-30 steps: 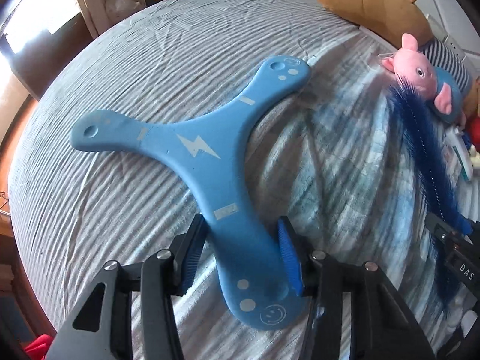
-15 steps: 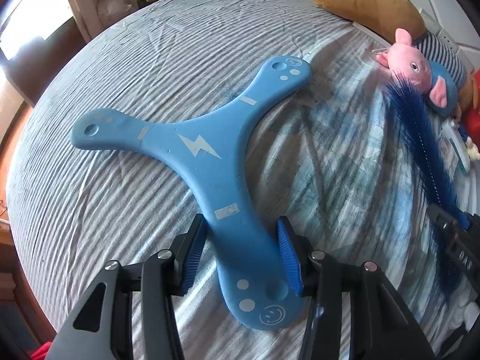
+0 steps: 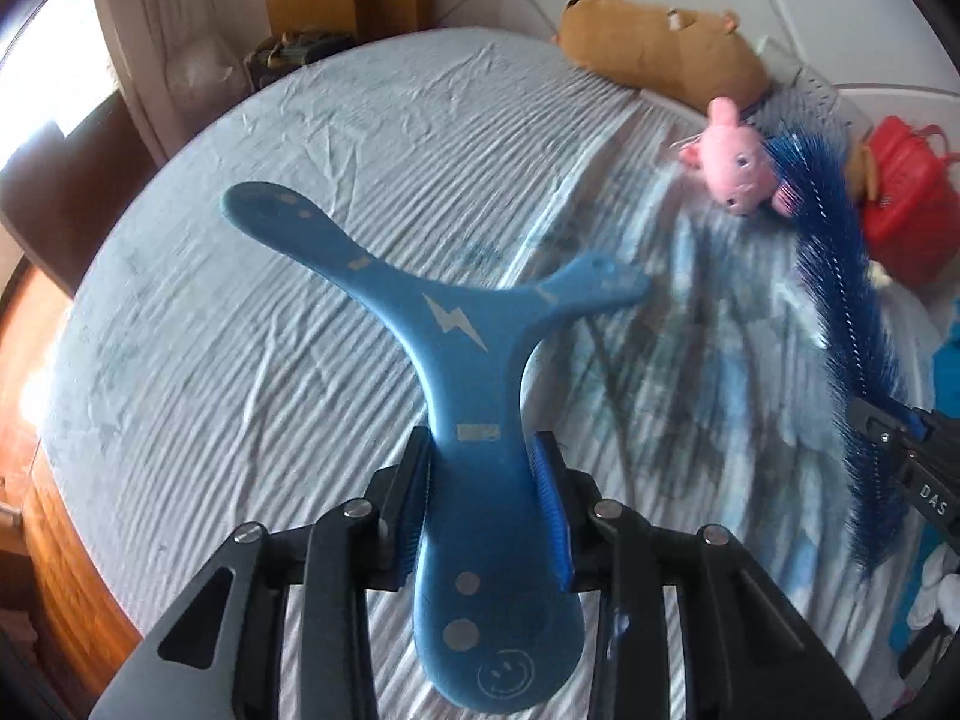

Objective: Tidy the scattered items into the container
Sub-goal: 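Lift the boomerang with the left gripper while the right gripper lifts the feather duster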

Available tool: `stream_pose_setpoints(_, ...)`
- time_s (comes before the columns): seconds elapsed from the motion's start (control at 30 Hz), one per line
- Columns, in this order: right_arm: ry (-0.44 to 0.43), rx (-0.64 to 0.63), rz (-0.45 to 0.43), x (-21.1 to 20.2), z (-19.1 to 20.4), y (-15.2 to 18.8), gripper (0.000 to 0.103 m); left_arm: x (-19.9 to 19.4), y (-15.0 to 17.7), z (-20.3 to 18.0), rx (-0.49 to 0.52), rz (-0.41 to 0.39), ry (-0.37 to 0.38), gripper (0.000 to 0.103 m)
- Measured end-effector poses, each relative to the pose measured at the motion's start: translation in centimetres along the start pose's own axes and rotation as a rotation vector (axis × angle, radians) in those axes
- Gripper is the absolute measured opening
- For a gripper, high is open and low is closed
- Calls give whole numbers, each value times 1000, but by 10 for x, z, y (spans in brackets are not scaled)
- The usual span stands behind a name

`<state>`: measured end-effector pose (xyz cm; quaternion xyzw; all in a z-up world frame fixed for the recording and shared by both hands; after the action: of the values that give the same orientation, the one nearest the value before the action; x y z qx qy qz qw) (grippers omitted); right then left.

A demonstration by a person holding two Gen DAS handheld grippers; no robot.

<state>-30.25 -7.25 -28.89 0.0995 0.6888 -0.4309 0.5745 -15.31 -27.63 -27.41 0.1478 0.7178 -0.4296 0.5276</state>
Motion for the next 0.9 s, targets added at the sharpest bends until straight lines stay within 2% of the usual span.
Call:
stream_pose_setpoints(0.13,-8,18,-15,-1,20,-8,25,-21,-3,-1,30,-35,10,31)
stream_pose_setpoints(0.27,-19,48,9,8,25,-1,30,-17,6,5,51,1,16,31)
stream_pose_setpoints(0.37,12,45,38,12,33,10,30,-11,16,16,58,35,26,31)
stream_pose_setpoints(0.4,8,44,45,12,35,14,28,-9,18,19,60,42,31,31)
stream_pose_setpoints(0.43,2,46,49,13,39,17,20,-8,19,21,60,44,35,31)
stream_pose_setpoints(0.5,4,48,56,14,46,21,10,-5,20,24,67,47,45,31)
stream_pose_setpoints(0.67,51,53,78,19,51,29,13,12,27,32,68,83,62,31)
stream_pose_setpoints(0.7,60,48,75,18,51,30,21,16,29,33,66,89,64,31)
stream_pose_setpoints(0.73,68,40,78,18,50,30,35,19,31,33,66,97,64,31)
stream_pose_setpoints(0.77,71,30,83,19,49,31,44,23,35,34,62,106,65,31)
stream_pose_setpoints(0.8,73,21,89,22,48,30,61,28,38,35,56,116,66,31)
stream_pose_setpoints(0.83,76,13,94,25,47,30,69,32,40,36,54,124,66,31)
stream_pose_setpoints(0.9,79,-6,103,33,46,28,69,38,43,36,52,136,62,31)
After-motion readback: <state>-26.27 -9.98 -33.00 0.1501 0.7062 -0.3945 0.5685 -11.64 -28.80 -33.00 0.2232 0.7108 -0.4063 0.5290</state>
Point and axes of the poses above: each gripper's, at about its wrist camera, not at the fingertips, and x roughly the way its jaws point, z to its left, y to its underside, the point moved 4 cm from there along x, roughly the way its jaws point, and after that the axes turned 1 degree about -x, right-handed, at the moved point
